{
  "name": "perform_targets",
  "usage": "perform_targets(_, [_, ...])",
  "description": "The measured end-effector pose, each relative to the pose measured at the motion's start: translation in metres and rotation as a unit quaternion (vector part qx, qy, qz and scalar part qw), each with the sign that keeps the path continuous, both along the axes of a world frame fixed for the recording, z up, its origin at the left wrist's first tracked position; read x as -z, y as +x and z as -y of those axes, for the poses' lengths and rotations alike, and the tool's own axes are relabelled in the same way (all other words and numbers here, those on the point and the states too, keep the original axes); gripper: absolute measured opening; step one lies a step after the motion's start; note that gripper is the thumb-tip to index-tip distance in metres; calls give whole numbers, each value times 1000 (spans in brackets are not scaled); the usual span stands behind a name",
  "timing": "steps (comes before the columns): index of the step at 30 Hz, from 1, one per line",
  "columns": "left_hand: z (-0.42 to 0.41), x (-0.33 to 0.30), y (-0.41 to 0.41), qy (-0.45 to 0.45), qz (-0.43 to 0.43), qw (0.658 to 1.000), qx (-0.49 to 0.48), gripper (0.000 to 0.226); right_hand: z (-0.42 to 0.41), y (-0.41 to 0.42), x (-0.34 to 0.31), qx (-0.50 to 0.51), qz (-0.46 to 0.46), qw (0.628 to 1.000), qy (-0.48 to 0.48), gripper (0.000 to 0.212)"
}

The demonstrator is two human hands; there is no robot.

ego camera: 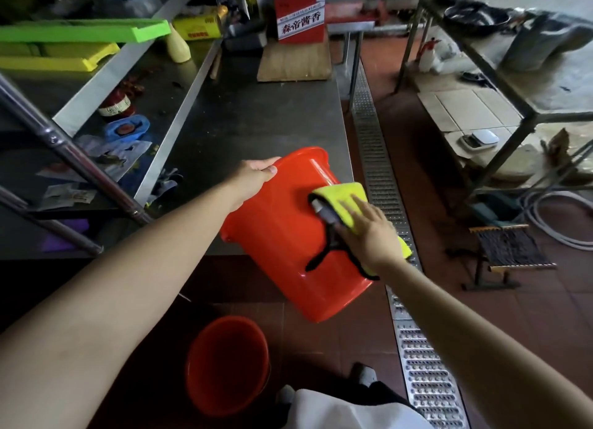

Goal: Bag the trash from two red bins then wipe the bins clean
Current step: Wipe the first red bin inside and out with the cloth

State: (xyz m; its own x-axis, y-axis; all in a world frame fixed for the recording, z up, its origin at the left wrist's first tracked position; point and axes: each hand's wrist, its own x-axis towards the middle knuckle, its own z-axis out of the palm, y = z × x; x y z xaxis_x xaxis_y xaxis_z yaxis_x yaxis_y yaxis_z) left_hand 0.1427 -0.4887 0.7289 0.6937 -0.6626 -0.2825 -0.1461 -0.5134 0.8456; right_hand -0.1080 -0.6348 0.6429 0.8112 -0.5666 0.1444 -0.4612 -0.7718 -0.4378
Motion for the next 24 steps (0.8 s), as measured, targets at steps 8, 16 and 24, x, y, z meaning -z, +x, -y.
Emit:
perform_targets(8, [10, -5, -5, -9, 7, 1000, -12, 37, -75, -10, 20, -81, 13, 978, -193, 58])
perform_targets(16, [9, -6, -5, 31, 36, 999, 2, 39, -18, -34, 19, -25, 30, 995, -88, 54])
perform_targets(24, [14, -10, -8, 40, 39, 998, -16, 37, -46, -62, 35, 25, 23, 996, -87, 56])
